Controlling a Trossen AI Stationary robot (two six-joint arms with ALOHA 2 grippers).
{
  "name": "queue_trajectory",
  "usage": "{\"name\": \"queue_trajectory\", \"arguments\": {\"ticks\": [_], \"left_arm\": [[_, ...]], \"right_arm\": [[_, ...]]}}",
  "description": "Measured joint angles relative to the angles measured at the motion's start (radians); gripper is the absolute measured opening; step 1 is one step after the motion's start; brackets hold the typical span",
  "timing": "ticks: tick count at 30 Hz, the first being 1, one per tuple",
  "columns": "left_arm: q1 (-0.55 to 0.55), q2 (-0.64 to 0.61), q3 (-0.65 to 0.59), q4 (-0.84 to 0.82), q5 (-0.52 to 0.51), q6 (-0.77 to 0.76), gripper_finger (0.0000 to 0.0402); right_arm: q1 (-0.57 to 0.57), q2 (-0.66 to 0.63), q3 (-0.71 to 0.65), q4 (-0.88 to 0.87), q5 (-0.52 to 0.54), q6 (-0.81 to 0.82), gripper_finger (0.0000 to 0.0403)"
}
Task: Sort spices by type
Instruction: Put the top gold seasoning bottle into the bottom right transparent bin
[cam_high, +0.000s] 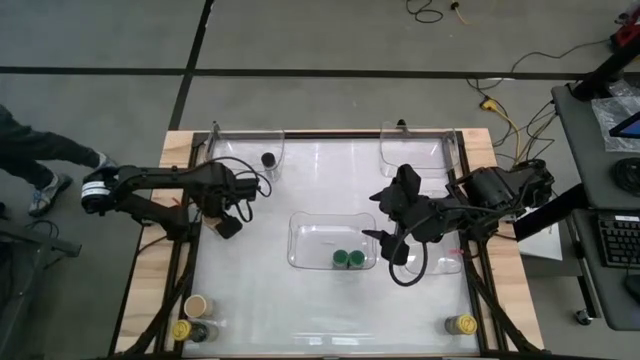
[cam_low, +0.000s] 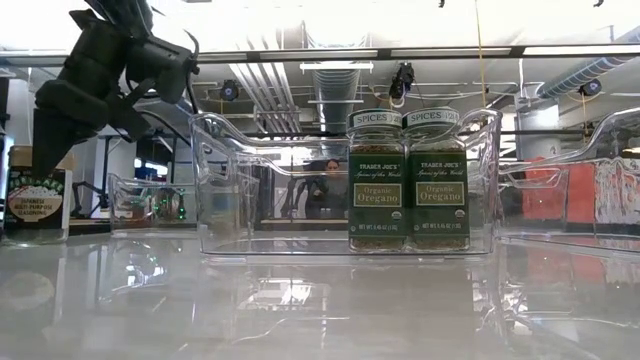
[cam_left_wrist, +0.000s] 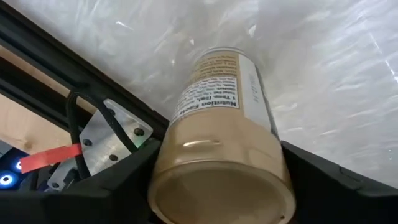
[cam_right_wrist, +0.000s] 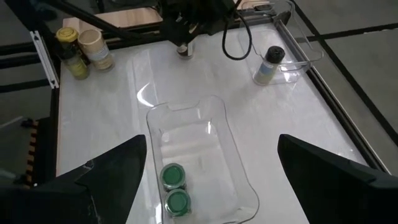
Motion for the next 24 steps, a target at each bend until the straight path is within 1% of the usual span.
{"name": "queue_trajectory", "arguments": {"ticks": [3, 6, 9, 18, 24], "left_arm": [[0.000, -0.001, 0.002, -0.006, 0.005, -0.001, 0.0261], [0.000, -0.003, 0.026, -0.012, -0.004, -0.003, 0.0261], [-0.002, -0.011, 0.095, -0.040, -0.006, -0.003, 0.0261], [-0.009, 0.002, 0.456, -0.045, -0.051, -0.026, 0.0261], [-0.015, 0.050, 0.655, -0.027, -0.105, -0.020, 0.0261]], "right_arm": [[0.005, 0.000, 0.000, 0.000, 0.000, 0.000, 0.0354], [0.013, 0.000, -0.001, 0.000, -0.001, 0.013, 0.0354], [0.019, 0.000, -0.001, -0.002, -0.002, 0.024, 0.0354], [0.019, 0.000, -0.001, -0.002, -0.001, 0.023, 0.0354], [0.019, 0.000, -0.001, -0.027, -0.001, 0.011, 0.0354]]}}
